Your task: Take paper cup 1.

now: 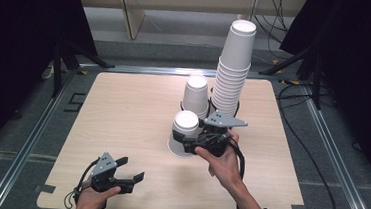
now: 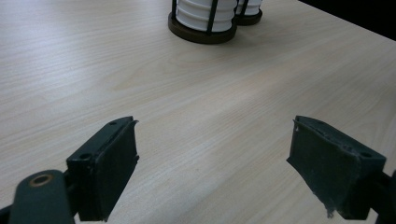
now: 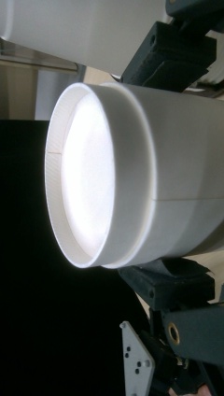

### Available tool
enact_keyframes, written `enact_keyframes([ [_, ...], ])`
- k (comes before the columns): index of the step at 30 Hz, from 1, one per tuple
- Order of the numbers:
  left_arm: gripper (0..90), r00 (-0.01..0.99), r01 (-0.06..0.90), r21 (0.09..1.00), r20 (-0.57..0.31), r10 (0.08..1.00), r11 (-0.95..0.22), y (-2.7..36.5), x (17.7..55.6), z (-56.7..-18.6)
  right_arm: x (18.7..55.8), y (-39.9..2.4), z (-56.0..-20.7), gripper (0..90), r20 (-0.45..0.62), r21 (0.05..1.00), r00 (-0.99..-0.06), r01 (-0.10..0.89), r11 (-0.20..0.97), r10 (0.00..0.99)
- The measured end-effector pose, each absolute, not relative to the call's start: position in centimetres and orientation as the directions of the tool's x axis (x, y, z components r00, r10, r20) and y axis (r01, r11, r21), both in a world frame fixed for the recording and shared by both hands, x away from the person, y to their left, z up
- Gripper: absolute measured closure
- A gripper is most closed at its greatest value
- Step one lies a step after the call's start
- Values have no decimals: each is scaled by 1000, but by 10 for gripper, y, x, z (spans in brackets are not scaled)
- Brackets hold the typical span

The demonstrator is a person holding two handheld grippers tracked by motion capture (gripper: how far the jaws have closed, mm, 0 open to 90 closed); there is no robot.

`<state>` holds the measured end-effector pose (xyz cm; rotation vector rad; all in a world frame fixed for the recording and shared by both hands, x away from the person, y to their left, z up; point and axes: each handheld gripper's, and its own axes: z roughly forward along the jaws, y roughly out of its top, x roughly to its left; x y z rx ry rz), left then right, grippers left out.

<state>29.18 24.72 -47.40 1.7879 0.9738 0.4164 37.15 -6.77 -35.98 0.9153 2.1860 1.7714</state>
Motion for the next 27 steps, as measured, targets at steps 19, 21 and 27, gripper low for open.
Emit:
enact_keyframes([
  [19, 145, 616, 415, 897, -155, 772, -152, 247, 292, -473, 368, -61, -388, 216, 254, 916, -813, 376, 140, 523],
  [21, 145, 620, 407, 898, -137, 773, -167, 248, 290, -472, 367, -60, -392, 216, 252, 914, -813, 377, 146, 524],
  [27, 145, 636, 389, 909, -147, 757, -151, 248, 287, -471, 366, -54, -406, 216, 255, 907, -825, 384, 171, 505],
])
